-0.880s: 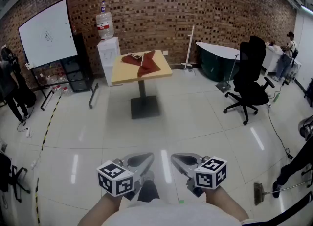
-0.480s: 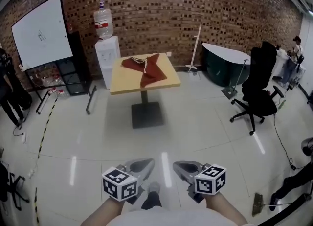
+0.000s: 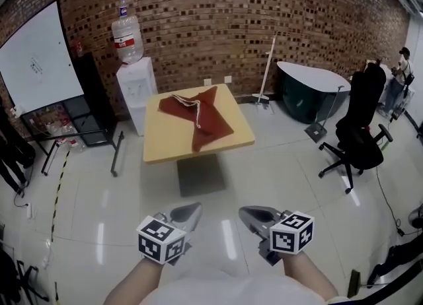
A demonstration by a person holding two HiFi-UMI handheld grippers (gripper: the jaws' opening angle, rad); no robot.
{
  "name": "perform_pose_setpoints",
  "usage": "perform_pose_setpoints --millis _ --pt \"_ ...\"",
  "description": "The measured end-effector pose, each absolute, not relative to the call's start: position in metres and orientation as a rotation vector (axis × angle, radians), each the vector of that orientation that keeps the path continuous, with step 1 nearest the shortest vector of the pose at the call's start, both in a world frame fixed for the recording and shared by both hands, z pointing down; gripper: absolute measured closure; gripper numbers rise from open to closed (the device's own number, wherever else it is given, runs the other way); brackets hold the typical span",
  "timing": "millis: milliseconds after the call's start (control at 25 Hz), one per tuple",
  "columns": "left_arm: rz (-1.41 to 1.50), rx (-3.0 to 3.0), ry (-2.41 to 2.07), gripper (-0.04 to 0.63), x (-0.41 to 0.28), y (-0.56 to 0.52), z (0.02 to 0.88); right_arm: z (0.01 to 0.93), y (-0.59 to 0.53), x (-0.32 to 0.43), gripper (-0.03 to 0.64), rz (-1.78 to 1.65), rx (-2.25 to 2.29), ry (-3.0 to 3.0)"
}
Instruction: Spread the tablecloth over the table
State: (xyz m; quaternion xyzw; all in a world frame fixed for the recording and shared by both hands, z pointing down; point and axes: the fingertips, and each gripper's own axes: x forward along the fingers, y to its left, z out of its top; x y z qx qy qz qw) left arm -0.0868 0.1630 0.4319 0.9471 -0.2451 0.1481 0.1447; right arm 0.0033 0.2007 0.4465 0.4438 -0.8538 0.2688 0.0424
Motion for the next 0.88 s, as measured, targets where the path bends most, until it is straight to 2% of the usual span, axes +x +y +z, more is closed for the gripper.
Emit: perform_pose_setpoints --millis 440,760,880 --pt "0.452 2.674 -0.614 0.594 -0.032 0.048 0.466 0.473 0.085 0.078 0.618 0.872 1.425 -2.598" --pt "0.544 2.614 -0.664 0.594 0.017 -0.088 0.477 0.465 -0.068 0.125 0.618 0.820 1.269 -2.677" --pt "0.566 2.582 -0.642 0.553 0.041 -0.133 0.484 0.464 -0.119 0.142 0.618 0.821 1.210 -2.701"
